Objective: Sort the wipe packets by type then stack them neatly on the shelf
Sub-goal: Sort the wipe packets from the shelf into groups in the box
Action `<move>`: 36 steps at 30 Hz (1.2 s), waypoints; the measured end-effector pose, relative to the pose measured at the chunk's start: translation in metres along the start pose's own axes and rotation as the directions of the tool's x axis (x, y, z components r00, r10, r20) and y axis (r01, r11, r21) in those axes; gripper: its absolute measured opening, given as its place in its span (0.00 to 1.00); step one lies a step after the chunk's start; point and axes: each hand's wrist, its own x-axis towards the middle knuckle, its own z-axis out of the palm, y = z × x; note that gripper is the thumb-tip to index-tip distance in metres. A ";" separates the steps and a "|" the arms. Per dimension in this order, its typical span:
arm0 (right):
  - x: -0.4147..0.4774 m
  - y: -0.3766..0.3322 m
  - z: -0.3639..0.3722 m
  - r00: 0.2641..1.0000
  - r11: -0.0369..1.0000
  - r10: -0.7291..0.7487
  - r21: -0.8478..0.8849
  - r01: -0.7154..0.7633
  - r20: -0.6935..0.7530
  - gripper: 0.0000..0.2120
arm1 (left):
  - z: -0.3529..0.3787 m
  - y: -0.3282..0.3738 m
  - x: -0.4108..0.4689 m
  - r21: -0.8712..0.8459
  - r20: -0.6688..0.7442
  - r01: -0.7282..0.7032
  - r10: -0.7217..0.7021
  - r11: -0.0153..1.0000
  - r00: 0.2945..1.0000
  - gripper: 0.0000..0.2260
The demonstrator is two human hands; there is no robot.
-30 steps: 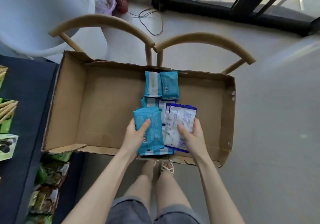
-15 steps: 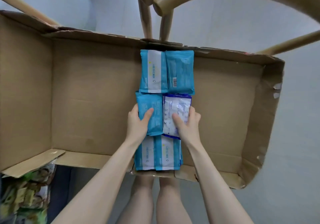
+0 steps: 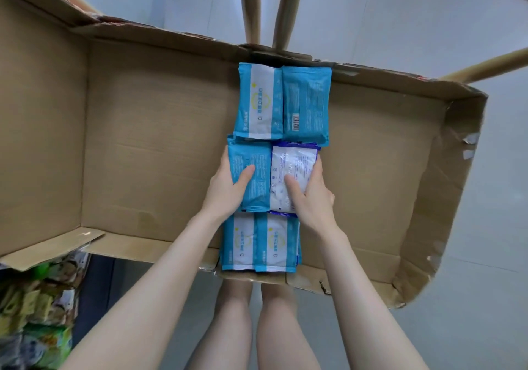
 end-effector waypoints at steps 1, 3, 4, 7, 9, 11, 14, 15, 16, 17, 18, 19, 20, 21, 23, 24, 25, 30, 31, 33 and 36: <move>-0.002 -0.002 -0.004 1.000 0.999 0.003 -0.032 -0.003 0.012 0.35 | -0.004 0.004 -0.003 0.029 0.010 0.011 -0.011 1.000 1.000 0.24; -0.011 -0.007 -0.014 1.000 0.994 -0.009 -0.110 0.010 0.009 0.31 | -0.012 0.012 -0.014 0.132 0.022 0.031 -0.034 0.991 0.999 0.20; -0.018 -0.012 -0.021 1.000 0.989 -0.029 -0.147 0.029 0.002 0.28 | -0.017 0.016 -0.022 0.182 0.019 0.036 -0.040 0.983 0.999 0.19; -0.048 -0.031 -0.042 0.993 0.968 -0.114 -0.223 0.112 0.003 0.24 | -0.032 0.032 -0.058 0.267 -0.017 0.012 -0.008 0.964 1.000 0.17; -0.074 -0.049 -0.056 0.976 0.944 -0.219 -0.255 0.209 -0.013 0.22 | -0.044 0.045 -0.090 0.288 -0.085 -0.025 0.051 0.957 0.995 0.16; -0.101 -0.072 -0.066 0.944 0.909 -0.328 -0.278 0.309 -0.024 0.20 | -0.057 0.057 -0.126 0.291 -0.179 -0.080 0.136 0.954 0.974 0.15; -0.141 -0.114 -0.074 0.880 0.842 -0.473 -0.313 0.440 -0.035 0.17 | -0.081 0.072 -0.184 0.273 -0.309 -0.156 0.240 0.949 0.920 0.12; -0.156 -0.130 -0.075 0.854 0.811 -0.520 -0.332 0.482 -0.031 0.16 | -0.090 0.075 -0.202 0.275 -0.345 -0.171 0.264 0.946 0.901 0.12; -0.171 -0.145 -0.075 0.825 0.777 -0.564 -0.350 0.523 -0.022 0.16 | -0.100 0.078 -0.221 0.280 -0.377 -0.184 0.284 0.942 0.881 0.11; -0.186 -0.160 -0.074 0.791 0.738 -0.612 -0.367 0.567 -0.010 0.16 | -0.110 0.078 -0.240 0.286 -0.409 -0.193 0.302 0.939 0.861 0.12; -0.205 -0.177 -0.070 0.745 0.688 -0.667 -0.378 0.620 0.009 0.15 | -0.123 0.078 -0.264 0.290 -0.450 -0.199 0.317 0.936 0.835 0.12; -0.218 -0.190 -0.069 0.707 0.648 -0.707 -0.383 0.659 0.020 0.15 | -0.132 0.079 -0.280 0.298 -0.476 -0.209 0.335 0.931 0.813 0.12; -0.232 -0.203 -0.066 0.670 0.608 -0.742 -0.389 0.692 0.033 0.15 | -0.141 0.078 -0.296 0.301 -0.503 -0.219 0.349 0.928 0.791 0.12; -0.252 -0.217 -0.058 0.620 0.551 -0.782 -0.398 0.734 0.062 0.15 | -0.154 0.074 -0.319 0.296 -0.545 -0.224 0.357 0.929 0.759 0.12; -0.290 -0.240 -0.039 0.540 0.459 -0.833 -0.394 0.797 0.122 0.15 | -0.176 0.059 -0.363 0.297 -0.617 -0.227 0.368 0.928 0.696 0.13; -0.308 -0.249 -0.026 0.499 0.418 -0.854 -0.378 0.826 0.146 0.15 | -0.186 0.049 -0.383 0.298 -0.651 -0.218 0.365 0.929 0.666 0.13; -0.325 -0.256 -0.013 0.462 0.381 -0.871 -0.365 0.850 0.168 0.14 | -0.195 0.036 -0.403 0.296 -0.682 -0.202 0.354 0.934 0.639 0.13; -0.406 -0.267 0.069 0.340 0.242 -0.890 -0.317 0.917 0.303 0.13 | -0.237 -0.042 -0.492 0.240 -0.791 -0.112 0.261 0.964 0.553 0.14; -0.420 -0.268 0.085 0.316 0.220 -0.893 -0.302 0.928 0.321 0.13 | -0.244 -0.057 -0.508 0.236 -0.808 -0.098 0.252 0.967 0.533 0.14; -0.445 -0.273 0.116 0.269 0.179 -0.900 -0.272 0.946 0.343 0.13 | -0.261 -0.083 -0.536 0.233 -0.841 -0.076 0.240 0.969 0.485 0.14; -0.477 -0.294 0.152 0.210 0.130 -0.906 -0.229 0.965 0.367 0.14 | -0.292 -0.107 -0.570 0.217 -0.883 -0.054 0.219 0.975 0.415 0.15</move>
